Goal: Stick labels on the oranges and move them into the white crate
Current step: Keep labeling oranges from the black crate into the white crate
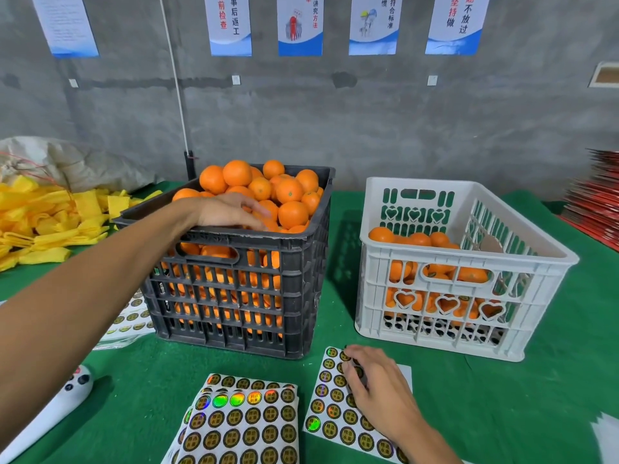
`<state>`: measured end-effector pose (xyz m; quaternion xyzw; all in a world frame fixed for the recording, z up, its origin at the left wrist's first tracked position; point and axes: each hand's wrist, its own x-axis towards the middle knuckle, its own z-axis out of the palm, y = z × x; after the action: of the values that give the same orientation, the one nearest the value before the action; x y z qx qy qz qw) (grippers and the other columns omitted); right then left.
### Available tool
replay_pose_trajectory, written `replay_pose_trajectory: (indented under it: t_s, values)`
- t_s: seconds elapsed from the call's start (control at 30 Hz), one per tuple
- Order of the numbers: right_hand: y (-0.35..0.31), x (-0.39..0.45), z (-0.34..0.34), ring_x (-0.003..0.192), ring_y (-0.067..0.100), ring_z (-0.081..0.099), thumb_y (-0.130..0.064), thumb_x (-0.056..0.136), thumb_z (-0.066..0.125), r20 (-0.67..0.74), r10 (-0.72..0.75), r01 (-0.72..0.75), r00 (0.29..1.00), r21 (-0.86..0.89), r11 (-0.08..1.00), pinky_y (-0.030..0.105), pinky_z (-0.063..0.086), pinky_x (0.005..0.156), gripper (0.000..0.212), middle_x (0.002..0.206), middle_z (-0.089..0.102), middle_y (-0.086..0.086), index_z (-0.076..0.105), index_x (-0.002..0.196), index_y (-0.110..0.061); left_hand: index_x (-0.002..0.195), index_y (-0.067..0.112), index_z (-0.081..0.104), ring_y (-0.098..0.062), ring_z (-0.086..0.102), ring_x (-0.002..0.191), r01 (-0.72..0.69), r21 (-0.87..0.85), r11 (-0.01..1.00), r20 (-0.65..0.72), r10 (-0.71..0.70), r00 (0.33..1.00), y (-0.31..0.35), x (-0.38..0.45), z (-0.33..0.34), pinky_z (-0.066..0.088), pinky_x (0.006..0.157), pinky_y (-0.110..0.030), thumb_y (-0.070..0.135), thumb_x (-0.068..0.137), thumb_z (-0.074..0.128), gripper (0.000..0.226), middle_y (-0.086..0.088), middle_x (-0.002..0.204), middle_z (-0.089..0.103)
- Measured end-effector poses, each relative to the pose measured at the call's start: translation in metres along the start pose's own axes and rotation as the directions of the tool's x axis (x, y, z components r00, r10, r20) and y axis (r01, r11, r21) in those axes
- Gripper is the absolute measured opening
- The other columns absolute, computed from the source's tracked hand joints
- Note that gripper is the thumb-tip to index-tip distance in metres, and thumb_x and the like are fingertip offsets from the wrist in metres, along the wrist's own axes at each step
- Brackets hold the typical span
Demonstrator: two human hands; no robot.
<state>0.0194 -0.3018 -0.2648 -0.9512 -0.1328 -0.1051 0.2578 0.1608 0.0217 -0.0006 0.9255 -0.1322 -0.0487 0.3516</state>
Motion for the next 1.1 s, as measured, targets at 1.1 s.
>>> replay_pose_trajectory:
  t_s: [1.1]
  values:
    - [0.033,0.002,-0.034,0.138,0.008,0.037,-0.093,0.077,0.041,0.141,-0.023,0.045,0.990,-0.152,0.987,0.032,0.029,0.116,0.097,0.154,0.044,-0.014,0.047,0.150,-0.029,0.148,0.041,0.022,-0.021,0.077,0.100,-0.154,-0.624,0.766,-0.115,0.105,0.988,-0.035,-0.079,0.316,0.062,0.090,-0.033,0.050,0.098,0.062,0.065,-0.014,0.128,0.062]
